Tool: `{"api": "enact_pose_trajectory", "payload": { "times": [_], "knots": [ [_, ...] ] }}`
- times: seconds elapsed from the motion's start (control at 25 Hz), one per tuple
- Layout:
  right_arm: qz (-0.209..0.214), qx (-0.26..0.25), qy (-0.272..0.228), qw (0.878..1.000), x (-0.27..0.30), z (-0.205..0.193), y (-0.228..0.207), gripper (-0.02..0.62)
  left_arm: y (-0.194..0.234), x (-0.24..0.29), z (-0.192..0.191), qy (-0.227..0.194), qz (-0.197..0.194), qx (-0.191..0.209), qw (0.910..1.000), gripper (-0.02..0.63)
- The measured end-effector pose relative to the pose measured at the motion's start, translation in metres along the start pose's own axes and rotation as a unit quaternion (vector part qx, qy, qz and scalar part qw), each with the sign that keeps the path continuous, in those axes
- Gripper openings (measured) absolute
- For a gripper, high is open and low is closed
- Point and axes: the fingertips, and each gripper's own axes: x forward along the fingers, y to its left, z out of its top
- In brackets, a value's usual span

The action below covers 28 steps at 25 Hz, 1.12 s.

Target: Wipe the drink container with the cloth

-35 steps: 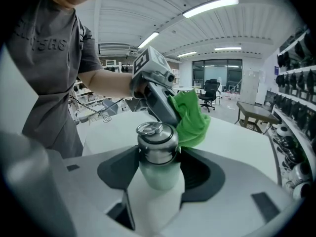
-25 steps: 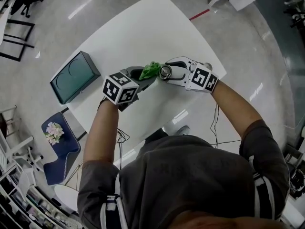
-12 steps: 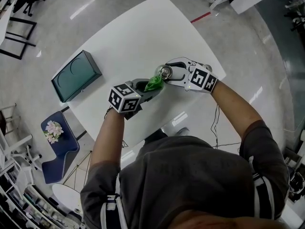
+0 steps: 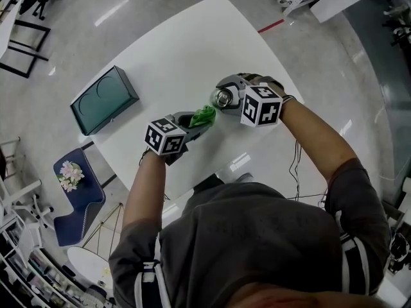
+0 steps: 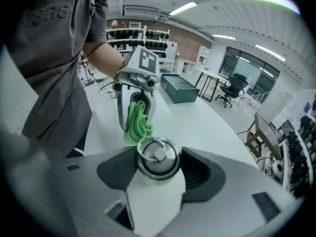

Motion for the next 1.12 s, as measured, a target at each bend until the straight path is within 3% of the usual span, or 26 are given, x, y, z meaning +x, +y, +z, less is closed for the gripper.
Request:
{"api": "enact_pose_trajectory", "payload": {
  "times": [0.36,0.64,0.8,0.84,0.92,0.96,1.0,1.12],
  "knots": [
    [0.066,0.005,0.088,0.994,0.005,-0.008,0.002,0.255,0.002,0.001,-0.005,0.008,-0.003,-0.005,0.9999,0.110],
    [0.103,-0.022,0.178,0.978,0.009,-0.009,0.003,0.252,0.000,0.008,-0.007,0.021,-0.003,-0.004,0.9998,0.110],
    [0.087,0.002,0.145,0.986,0.006,-0.015,0.001,0.250,-0.002,0.007,-0.003,0.010,-0.007,-0.011,0.9999,0.110],
    [0.079,0.031,0.123,0.989,0.003,-0.018,-0.001,0.250,-0.003,0.006,-0.002,0.003,-0.008,-0.015,0.9999,0.110],
    [0.055,0.138,0.048,0.988,-0.007,-0.022,-0.010,0.250,-0.005,0.002,0.002,-0.018,-0.008,-0.025,0.9995,0.110],
    [0.039,0.209,-0.002,0.977,-0.014,-0.024,-0.018,0.250,-0.005,0.000,0.005,-0.031,-0.007,-0.031,0.9990,0.110],
    [0.022,0.282,-0.052,0.958,-0.022,-0.027,-0.026,0.250,-0.005,-0.002,0.008,-0.046,-0.005,-0.039,0.9981,0.110],
    [-0.024,0.459,-0.184,0.869,-0.043,-0.040,-0.049,0.250,-0.004,0.002,0.022,-0.091,-0.001,-0.073,0.9931,0.110]
  ]
}}
